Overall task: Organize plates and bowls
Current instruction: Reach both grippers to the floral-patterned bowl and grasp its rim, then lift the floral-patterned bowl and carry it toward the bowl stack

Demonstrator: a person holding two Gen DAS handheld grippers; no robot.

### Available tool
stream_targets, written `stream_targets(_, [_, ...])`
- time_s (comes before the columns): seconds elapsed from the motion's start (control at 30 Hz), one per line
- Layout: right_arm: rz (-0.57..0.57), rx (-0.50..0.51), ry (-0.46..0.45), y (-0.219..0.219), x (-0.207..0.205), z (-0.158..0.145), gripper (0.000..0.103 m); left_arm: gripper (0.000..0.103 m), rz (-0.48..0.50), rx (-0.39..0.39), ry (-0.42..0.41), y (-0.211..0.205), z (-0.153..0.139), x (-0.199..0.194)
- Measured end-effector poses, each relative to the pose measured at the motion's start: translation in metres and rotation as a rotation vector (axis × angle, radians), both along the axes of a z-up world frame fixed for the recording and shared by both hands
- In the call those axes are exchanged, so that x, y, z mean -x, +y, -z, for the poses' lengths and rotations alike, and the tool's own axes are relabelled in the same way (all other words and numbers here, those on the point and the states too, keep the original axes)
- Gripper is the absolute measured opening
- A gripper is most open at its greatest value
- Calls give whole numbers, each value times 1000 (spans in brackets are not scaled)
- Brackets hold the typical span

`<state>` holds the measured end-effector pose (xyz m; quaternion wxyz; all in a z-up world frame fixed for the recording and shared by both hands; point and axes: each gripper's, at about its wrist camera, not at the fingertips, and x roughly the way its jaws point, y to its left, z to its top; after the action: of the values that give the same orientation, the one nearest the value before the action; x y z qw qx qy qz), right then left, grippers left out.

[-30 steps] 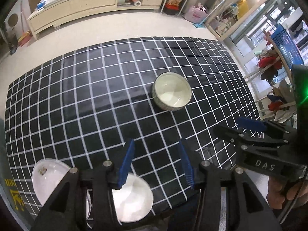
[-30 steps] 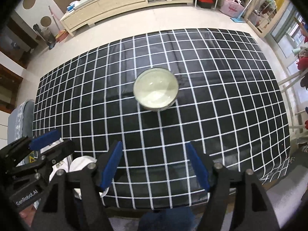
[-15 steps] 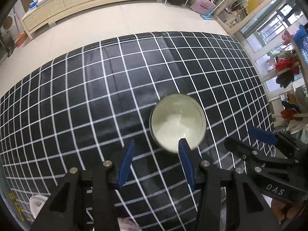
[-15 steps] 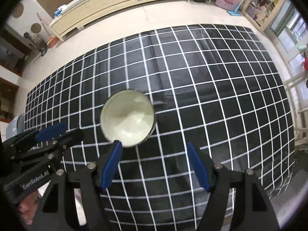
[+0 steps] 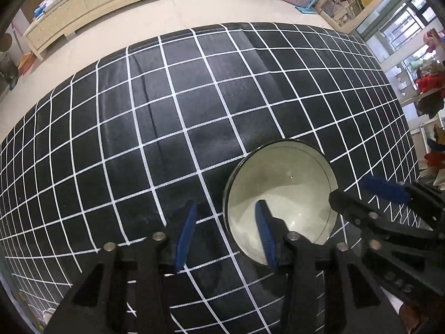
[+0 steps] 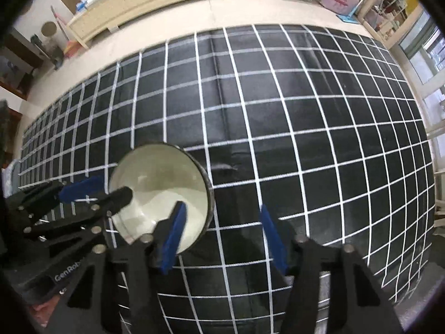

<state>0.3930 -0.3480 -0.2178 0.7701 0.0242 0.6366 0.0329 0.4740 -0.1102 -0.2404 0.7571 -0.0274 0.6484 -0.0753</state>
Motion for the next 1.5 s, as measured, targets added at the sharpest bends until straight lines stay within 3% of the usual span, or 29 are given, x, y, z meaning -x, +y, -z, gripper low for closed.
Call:
stream_targets(0.07, [-10,-2,24,3,0,8,34,28,4,-5,8,-2,4,1])
stream_targets(0.17, [1,-14,33,3,0,14,20,13,3,-19,28,0,13,3])
stream_targets(0.27, [-6,-21,26,8,1,14,12,9,0,9,32,1,18,4])
stream_targets(0.6, [25,-14,38,10,4,18,11,9,26,-6,16,-1,22,28])
stream_targets(1.17, [-69,-23,124,71,87,21,12,9,21,7,80,83,40,161])
stream_targets(1.33, [-91,-9,129,109,127,19,13,10,21,20,85,111,44,189])
stream_targets(1.5, [-65,5,126,129,134,21,13,10,11,37,89,131,53,202])
